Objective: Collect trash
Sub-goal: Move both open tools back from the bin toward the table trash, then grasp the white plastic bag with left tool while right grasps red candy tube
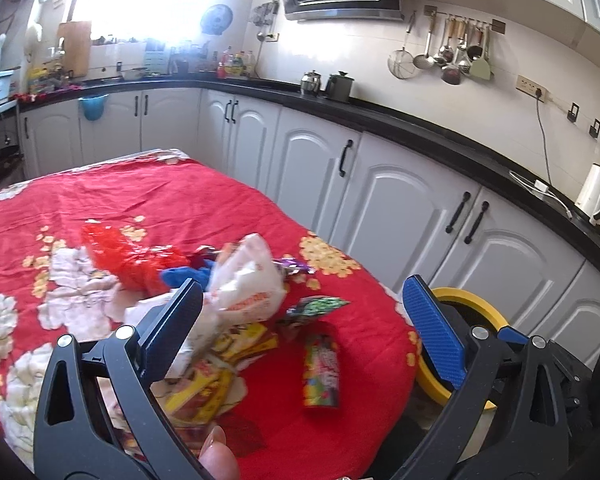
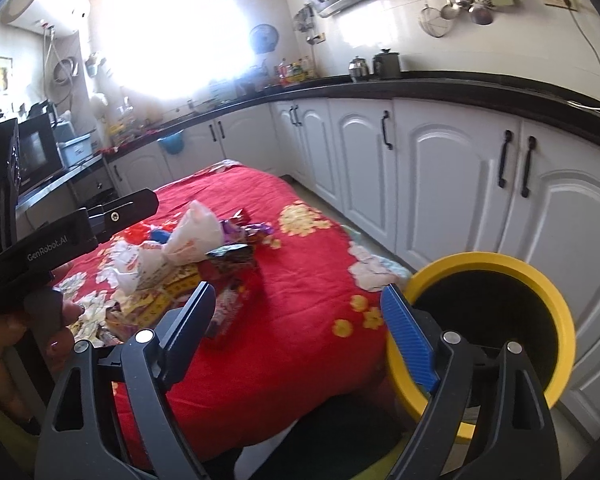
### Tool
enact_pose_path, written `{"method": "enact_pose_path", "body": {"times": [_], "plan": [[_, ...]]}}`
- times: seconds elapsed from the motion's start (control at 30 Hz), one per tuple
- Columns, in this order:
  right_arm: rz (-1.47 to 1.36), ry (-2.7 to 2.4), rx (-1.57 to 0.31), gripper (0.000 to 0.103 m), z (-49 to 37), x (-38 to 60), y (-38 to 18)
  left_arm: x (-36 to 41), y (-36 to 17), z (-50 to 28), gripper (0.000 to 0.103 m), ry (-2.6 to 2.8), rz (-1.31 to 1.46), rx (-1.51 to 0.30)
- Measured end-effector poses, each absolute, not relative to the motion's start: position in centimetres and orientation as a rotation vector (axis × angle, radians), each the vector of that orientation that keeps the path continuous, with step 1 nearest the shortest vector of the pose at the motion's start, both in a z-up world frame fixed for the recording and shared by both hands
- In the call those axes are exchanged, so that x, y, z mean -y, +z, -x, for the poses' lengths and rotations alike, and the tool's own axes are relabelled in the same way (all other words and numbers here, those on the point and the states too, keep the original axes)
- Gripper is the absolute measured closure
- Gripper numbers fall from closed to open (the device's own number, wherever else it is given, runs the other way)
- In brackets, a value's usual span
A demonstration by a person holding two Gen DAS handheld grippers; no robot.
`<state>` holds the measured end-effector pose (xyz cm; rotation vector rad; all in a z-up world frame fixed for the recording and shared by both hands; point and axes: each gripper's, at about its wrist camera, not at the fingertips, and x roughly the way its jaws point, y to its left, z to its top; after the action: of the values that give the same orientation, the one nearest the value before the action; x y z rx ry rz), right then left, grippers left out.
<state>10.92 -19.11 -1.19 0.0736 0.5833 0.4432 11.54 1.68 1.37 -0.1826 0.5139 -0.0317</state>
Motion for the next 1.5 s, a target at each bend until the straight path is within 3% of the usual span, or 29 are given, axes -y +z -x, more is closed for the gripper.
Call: {"method": "enact_pose_path", "body": {"times": [0.6, 1.17, 1.5], "plan": [[-0.026, 0.516, -0.683, 0.021, -13.4, 12.5, -3.4, -9.1, -0.6, -11.7, 0.011, 0.075, 0.194, -0.583], [-0.037, 0.506, -0.820, 0.021, -17.2, 8.7, -7.2, -11.0, -4.6, -14.5, 0.011, 0.033, 0.243, -0.748], [-0.052, 0.465, -0.851, 0.048, -17.6, 9.1, -8.7, -11.3, -5.7, -15.4, 0.011, 0.016, 0.282, -0.792]]}}
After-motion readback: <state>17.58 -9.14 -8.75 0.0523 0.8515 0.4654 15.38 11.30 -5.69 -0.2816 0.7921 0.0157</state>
